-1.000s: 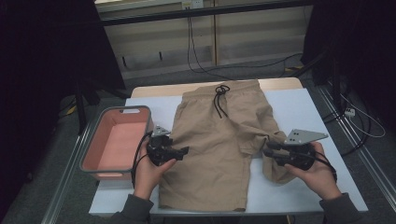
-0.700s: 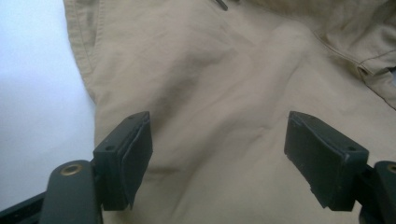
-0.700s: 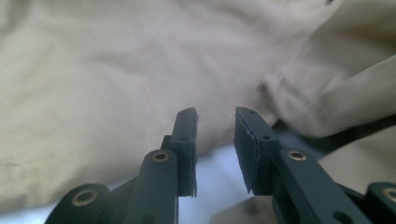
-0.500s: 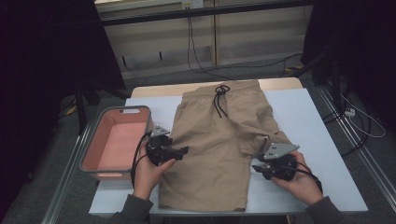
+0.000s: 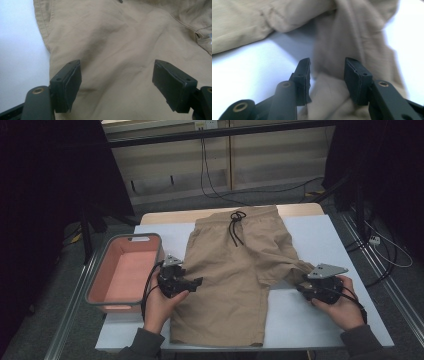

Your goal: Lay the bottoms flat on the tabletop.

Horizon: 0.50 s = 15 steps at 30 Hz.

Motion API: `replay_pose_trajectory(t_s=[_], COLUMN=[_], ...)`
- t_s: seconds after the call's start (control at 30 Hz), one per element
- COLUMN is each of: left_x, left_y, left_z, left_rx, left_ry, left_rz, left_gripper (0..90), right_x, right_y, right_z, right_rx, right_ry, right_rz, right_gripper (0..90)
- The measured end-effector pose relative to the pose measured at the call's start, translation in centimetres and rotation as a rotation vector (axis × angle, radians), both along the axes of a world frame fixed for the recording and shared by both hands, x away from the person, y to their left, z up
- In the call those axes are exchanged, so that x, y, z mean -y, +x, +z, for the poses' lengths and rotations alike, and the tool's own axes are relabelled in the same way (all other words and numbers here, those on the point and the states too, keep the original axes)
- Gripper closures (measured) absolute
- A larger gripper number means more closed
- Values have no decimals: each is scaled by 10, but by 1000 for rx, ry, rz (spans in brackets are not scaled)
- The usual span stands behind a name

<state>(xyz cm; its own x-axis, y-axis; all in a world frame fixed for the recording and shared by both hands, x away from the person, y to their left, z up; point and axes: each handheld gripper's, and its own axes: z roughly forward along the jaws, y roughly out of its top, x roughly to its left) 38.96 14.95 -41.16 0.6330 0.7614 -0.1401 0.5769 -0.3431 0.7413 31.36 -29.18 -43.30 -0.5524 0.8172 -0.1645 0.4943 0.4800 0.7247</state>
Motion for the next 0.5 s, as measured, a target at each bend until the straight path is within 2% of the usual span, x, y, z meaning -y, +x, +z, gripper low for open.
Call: replay_pose_trajectory(t_s=[0.1, 0.23, 0.37, 0.4, 0.5], left_x=[1, 2, 2, 2, 2], left_y=[0, 0, 0, 0, 0], left_z=[-1, -2, -2, -2, -2], left_rx=[-3, -9, -5, -4, -8], left_ry=[-1, 9, 10, 11, 9], left_rz=[-2, -10, -6, -6, -9], left_gripper=[236, 236, 236, 236, 236], right_x=[5, -1, -8, -8, -6], right_y=[2, 5, 9, 10, 11], right_z=[1, -8, -16, -17, -15], right_rx=[10, -35, -43, -41, -49], right_ry=[2, 3, -76, -78, -88], right_rz=[-20, 20, 40, 38, 35], right_gripper=[562, 512, 522, 543, 721])
